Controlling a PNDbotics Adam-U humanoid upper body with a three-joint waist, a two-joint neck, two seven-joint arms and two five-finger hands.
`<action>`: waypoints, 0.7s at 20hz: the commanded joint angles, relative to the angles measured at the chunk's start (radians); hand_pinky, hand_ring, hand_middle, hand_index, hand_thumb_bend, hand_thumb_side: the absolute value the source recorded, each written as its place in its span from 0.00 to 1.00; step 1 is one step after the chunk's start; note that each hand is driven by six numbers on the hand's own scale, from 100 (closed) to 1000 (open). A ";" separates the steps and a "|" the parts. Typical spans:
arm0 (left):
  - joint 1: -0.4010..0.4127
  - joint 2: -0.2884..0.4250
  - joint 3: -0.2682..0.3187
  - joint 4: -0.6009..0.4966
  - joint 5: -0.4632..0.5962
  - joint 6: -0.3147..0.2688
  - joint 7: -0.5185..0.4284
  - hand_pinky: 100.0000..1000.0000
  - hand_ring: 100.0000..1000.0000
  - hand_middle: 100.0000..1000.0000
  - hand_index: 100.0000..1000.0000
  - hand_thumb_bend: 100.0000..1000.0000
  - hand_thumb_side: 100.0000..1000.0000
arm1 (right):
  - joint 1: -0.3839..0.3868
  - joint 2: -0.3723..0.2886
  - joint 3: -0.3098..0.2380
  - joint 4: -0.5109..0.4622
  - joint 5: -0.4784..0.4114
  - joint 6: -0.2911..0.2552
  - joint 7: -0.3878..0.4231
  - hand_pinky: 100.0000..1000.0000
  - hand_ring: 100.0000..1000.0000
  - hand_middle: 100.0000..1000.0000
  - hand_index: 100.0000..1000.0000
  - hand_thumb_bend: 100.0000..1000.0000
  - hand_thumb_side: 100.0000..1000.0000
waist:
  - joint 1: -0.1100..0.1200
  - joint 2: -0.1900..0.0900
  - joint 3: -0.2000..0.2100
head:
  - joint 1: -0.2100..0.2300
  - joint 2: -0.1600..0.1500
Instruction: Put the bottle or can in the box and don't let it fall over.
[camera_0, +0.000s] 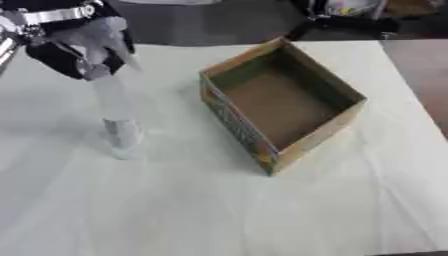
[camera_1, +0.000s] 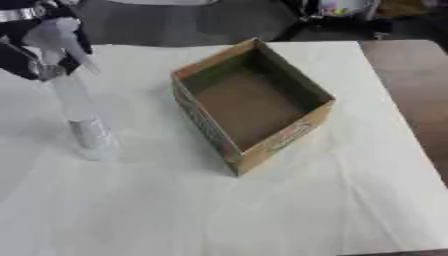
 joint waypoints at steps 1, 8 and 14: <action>-0.020 0.022 0.007 -0.020 0.022 -0.214 -0.232 0.18 0.27 0.20 0.46 0.00 0.00 | -0.003 -0.015 -0.012 -0.005 -0.006 0.004 0.000 0.70 1.00 0.90 0.98 0.00 0.33 | 0.000 -0.021 0.000 | 0.001 -0.007; -0.025 0.023 0.011 -0.035 0.051 -0.196 -0.232 0.00 0.16 0.04 0.26 0.00 0.00 | -0.003 -0.013 -0.013 -0.003 -0.007 0.005 0.002 0.70 1.00 0.90 0.98 0.00 0.33 | 0.000 -0.020 0.000 | -0.001 -0.005; -0.034 0.023 0.040 -0.023 0.039 -0.177 -0.232 0.00 0.00 0.00 0.10 0.14 0.00 | -0.004 -0.015 -0.014 -0.002 -0.010 0.004 0.001 0.70 1.00 0.90 0.98 0.00 0.33 | 0.000 -0.022 0.001 | -0.004 -0.002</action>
